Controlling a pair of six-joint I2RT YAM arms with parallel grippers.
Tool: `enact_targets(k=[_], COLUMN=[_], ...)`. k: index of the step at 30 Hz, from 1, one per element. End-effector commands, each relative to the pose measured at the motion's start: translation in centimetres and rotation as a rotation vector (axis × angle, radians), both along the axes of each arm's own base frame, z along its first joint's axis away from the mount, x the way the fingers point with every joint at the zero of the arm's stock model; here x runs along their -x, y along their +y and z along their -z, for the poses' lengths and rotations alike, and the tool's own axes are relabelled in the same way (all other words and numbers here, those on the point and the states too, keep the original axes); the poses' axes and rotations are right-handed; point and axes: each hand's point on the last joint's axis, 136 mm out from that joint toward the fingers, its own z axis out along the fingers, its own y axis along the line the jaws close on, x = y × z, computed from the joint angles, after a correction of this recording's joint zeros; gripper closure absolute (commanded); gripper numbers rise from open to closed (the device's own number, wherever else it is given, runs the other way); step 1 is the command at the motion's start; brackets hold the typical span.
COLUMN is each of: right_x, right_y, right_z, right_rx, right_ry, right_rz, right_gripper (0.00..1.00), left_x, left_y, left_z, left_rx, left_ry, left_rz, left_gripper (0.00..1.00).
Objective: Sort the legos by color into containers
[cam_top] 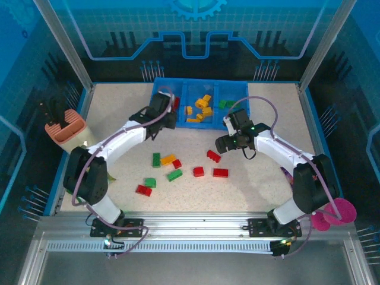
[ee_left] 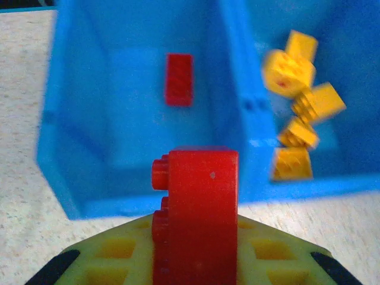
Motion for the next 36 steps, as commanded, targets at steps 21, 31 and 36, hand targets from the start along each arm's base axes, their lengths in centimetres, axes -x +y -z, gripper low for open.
enact_targets(k=[21, 31, 36], right_x=[0.1, 0.0, -0.2], right_y=[-0.1, 0.6, 0.6], right_z=[-1.6, -1.2, -1.1], right_rx=[0.01, -0.05, -0.045], right_ry=[-0.018, 0.008, 0.008], right_rz=[0.005, 0.013, 0.01], right_gripper=[0.06, 0.05, 0.05], left_x=[-16.2, -17.2, -16.6], left_y=[0.6, 0.8, 1.5], left_z=[6.8, 7.1, 6.5], left_rx=[-0.101, -0.122, -0.14], left_ry=[0.012, 0.009, 0.002], left_rz=[-0.083, -0.081, -0.097], left_gripper=[0.8, 0.66, 0.51])
